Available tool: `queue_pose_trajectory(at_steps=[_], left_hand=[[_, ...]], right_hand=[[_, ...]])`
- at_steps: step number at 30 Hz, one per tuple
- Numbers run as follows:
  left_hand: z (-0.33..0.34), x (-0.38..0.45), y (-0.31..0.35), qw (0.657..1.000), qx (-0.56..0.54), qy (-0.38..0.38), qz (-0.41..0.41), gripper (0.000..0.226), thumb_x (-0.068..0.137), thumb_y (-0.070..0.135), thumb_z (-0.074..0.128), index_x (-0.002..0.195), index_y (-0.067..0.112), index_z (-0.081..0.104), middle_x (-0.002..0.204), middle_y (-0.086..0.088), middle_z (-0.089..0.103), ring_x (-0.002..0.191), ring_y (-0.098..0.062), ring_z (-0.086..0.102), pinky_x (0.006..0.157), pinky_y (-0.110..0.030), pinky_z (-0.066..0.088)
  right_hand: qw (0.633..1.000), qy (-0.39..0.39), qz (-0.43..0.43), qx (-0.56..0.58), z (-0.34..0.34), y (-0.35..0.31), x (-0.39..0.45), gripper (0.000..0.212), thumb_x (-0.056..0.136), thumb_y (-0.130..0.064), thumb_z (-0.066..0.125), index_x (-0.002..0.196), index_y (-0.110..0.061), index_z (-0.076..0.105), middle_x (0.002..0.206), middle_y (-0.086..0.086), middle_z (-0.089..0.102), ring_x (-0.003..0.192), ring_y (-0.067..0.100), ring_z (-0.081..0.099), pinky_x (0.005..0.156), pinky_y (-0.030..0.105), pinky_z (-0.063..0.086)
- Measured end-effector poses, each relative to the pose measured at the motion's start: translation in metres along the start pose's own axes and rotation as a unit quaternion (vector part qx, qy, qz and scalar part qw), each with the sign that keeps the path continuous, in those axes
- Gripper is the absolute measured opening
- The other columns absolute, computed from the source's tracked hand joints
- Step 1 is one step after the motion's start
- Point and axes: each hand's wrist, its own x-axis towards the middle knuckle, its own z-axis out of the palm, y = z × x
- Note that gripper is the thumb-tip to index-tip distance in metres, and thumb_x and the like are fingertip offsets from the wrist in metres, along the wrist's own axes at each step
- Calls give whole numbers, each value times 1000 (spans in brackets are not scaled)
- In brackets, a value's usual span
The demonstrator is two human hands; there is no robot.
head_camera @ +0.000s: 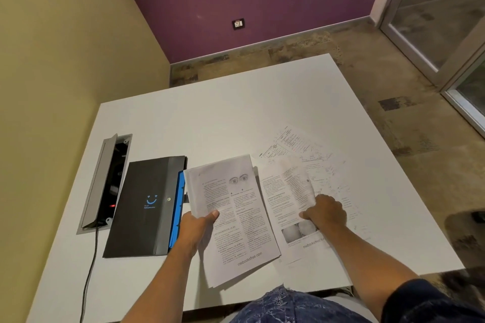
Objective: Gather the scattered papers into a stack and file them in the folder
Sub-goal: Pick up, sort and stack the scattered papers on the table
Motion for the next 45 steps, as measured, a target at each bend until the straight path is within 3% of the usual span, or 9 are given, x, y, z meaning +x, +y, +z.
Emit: queue_pose_trajectory(at_steps=[4,17,26,30,32,34,37,41,45], left_hand=[[3,-1,-1,1000,-4,-4,10,25,88,20,79,107,21,63,105,-9,71,99,-32,68,88,-49,56],[8,-4,5,1000,-16,-10,23,23,90,20,78,106,23,62,104,-7,71,96,-30,68,83,-46,55],[-6,-2,3,999,-41,7,22,28,90,14,76,115,14,62,105,-9,70,96,-30,67,84,-47,54],[-12,-2,-2,998,-61,6,19,30,92,9,74,119,10,62,104,-7,71,92,-25,67,79,-41,54],[-13,-3,-4,997,-71,3,20,29,92,7,73,119,10,62,103,-7,71,91,-24,67,79,-40,54],[-13,-3,-6,997,-80,-2,22,29,92,6,73,119,10,62,104,-7,71,91,-25,67,79,-41,54],[-13,-1,-7,997,-79,-3,20,30,92,8,74,119,10,61,106,-10,71,92,-26,67,81,-44,54],[-11,3,-6,996,-88,-3,15,32,90,13,76,119,12,63,109,-12,72,94,-29,68,81,-45,56],[-7,3,-1,993,-114,-23,20,31,90,13,77,118,14,65,112,-13,74,103,-37,70,89,-53,58]], right_hand=[[998,61,10,15,-8,15,7,57,78,-52,77,123,-19,68,121,10,63,114,33,59,89,40,52],[990,95,94,46,-3,21,24,49,77,-31,81,118,-9,65,119,23,56,104,42,61,92,46,56],[997,73,-4,32,-13,32,21,25,78,-26,74,101,-30,68,105,4,75,102,33,60,83,35,43],[989,83,-66,107,-14,40,17,25,83,-17,73,99,-31,61,96,6,75,80,29,64,69,31,47],[975,70,-97,185,-19,44,16,39,85,-14,77,117,-31,61,111,5,75,84,22,69,70,29,52],[953,62,-130,267,-29,42,10,61,88,-6,76,138,-34,55,130,0,67,113,19,66,92,30,53],[913,49,-141,379,-49,34,5,82,90,4,72,156,-30,37,124,-4,58,116,12,56,99,28,45],[867,52,-132,478,-74,23,11,55,85,4,77,134,-15,61,115,9,71,100,21,71,77,15,57],[825,-1,-148,545,-83,2,8,36,83,3,79,107,-22,73,107,3,79,94,19,77,75,23,62]])
